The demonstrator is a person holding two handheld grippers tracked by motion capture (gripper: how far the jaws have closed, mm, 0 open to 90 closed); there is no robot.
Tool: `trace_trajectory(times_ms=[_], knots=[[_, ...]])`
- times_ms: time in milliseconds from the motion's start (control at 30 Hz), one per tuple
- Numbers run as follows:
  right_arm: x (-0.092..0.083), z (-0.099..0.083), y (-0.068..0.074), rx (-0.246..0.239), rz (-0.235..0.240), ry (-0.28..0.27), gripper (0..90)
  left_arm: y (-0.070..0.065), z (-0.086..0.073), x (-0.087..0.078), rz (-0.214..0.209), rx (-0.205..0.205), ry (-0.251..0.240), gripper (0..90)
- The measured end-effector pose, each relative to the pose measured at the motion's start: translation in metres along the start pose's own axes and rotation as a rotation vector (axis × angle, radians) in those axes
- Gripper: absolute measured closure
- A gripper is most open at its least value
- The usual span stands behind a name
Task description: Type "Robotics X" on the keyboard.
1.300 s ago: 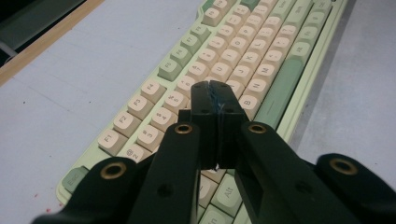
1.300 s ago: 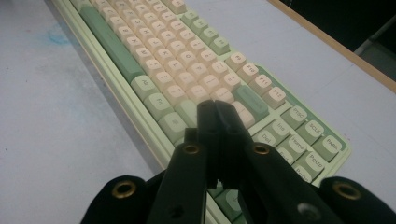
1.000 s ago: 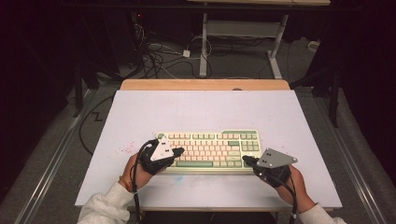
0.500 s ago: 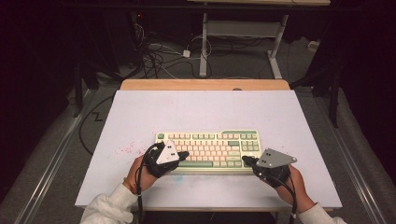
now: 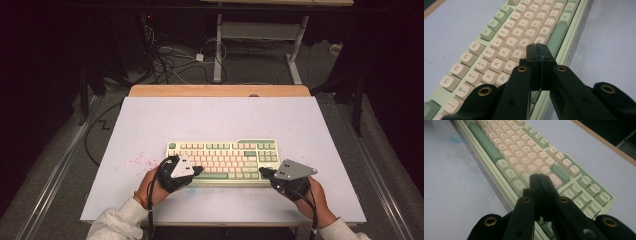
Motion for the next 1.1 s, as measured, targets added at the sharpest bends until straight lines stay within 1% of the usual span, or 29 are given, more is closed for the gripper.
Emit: trace_trajectory(times_ms=[267,733,767,800,833,867,933,1000,1100], knots=[[0.0,0.0,0.0,-0.002,-0.001,0.001,90.0,0.001,-0.005,0.005,-0.01,-0.008,0.022,87.1],[0.0,0.0,0.001,-0.004,-0.001,0.002,90.0,-0.001,-0.009,0.011,-0.019,0.005,0.052,87.1],[0.0,0.0,0.0,-0.005,0.0,0.002,90.0,-0.001,-0.009,0.012,-0.02,0.006,0.056,87.1],[0.0,0.0,0.001,-0.005,0.001,0.002,90.0,-0.002,-0.009,0.014,-0.026,0.003,0.07,87.2],[0.001,0.0,0.001,-0.006,0.001,0.003,90.0,-0.002,-0.01,0.014,-0.028,-0.003,0.057,87.5],[0.001,0.0,0.001,-0.005,0.001,0.005,90.0,-0.001,-0.009,0.014,-0.031,-0.005,0.059,87.5],[0.001,0.0,0.001,-0.007,0.001,0.004,90.0,-0.002,-0.007,0.012,-0.011,0.015,0.069,87.3],[0.0,0.0,0.001,-0.007,-0.001,0.002,90.0,0.001,-0.006,0.007,-0.003,0.003,0.045,87.3],[-0.001,0.0,0.0,-0.003,-0.004,-0.001,90.0,0.002,-0.005,0.002,0.008,-0.003,0.027,87.3]])
Point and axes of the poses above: each handheld gripper's, and its own axes: x roughly forward along the jaws, z roughly out of its top, y roughly to its left, the point moved 1 cm from there along x, roughly forward along the jaws, and after that the axes turned 7 degrees about x, right-handed, at the moved point
